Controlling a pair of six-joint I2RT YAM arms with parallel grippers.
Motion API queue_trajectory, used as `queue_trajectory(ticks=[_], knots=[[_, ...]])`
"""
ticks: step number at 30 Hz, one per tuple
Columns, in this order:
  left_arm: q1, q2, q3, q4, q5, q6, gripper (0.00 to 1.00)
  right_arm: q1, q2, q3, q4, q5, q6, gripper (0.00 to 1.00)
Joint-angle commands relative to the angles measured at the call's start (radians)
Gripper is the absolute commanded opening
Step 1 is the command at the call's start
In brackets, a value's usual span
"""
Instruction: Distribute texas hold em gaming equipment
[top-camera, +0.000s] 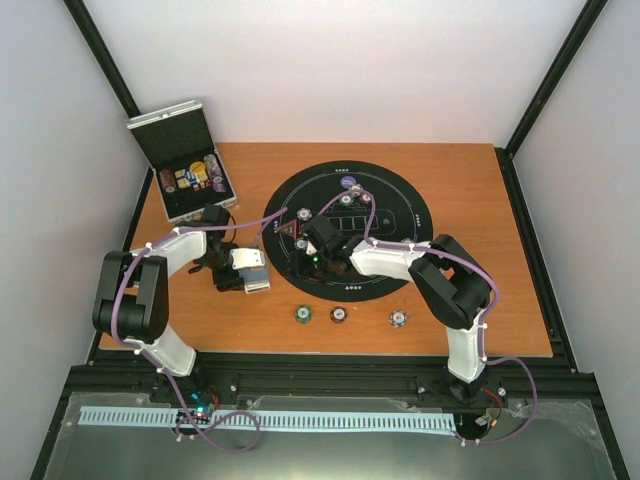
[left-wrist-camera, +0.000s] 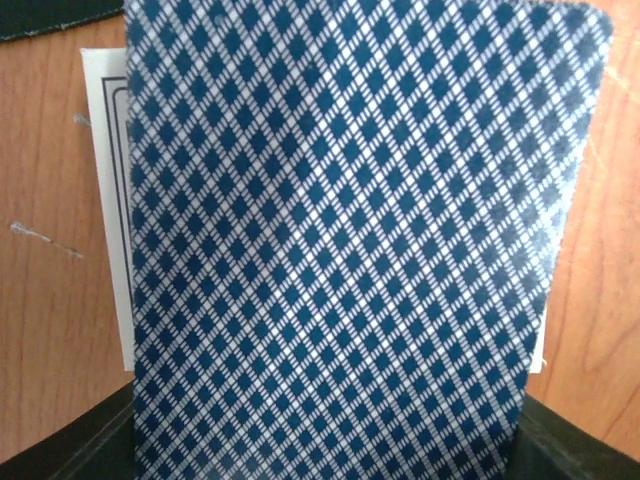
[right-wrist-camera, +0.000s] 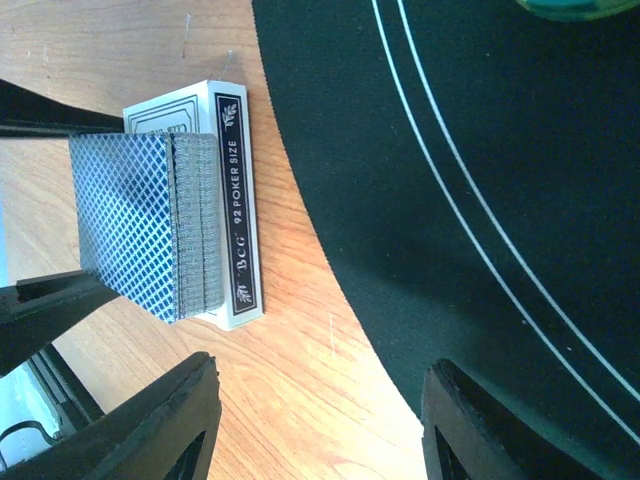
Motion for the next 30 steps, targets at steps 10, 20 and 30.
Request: queue_trajectory(ticks=[10,20,30], knots=[[-0.004,-0.015,0.006,-0.021,0.034,0.032,0.57,0.006,0.026,0.016,0.071,-0.038,0.042,0.56],[-0.004,-0.055,-0.012,-0.02,0.025,0.033,0.32,0.005,0.051,0.001,0.164,-0.097,0.09,0.57],[0.011,-0.081,0.022,-0.078,0.04,0.014,0.2,0.003,0.06,-0.013,0.22,-0.132,0.119,0.58]])
